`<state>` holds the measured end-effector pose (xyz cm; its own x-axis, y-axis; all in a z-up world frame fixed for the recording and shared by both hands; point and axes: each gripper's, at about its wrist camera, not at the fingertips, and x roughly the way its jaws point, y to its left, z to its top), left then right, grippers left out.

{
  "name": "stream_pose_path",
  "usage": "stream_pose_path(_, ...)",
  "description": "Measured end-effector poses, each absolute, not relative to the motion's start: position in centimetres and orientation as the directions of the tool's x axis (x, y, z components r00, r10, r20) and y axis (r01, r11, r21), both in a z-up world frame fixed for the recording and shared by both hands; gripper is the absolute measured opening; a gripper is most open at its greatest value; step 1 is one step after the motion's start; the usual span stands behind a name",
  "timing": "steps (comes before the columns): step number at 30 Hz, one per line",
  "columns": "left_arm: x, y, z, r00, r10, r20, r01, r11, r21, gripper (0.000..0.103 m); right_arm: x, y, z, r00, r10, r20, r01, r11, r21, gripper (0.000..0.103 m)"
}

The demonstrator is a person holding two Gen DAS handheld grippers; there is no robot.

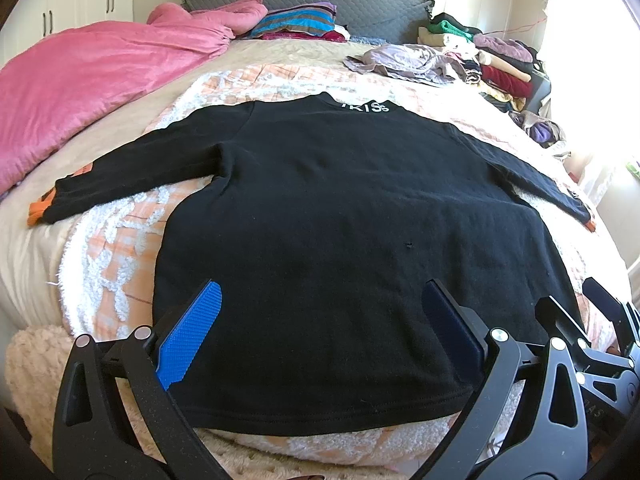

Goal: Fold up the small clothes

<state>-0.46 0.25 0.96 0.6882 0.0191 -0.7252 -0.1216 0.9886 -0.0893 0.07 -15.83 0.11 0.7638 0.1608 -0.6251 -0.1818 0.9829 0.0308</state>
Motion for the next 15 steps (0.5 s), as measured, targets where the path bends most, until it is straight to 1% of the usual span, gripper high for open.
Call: stream_pose_path(15, 0.8, 0.9, 1.7, 0.69, 0.022, -0.724, -0.14, 0.985, -0.103, 0.094, 2.1, -15.5, 0.9, 0.765, 0.166, -0.622, -0.186, 0.982, 0.034, 0.099)
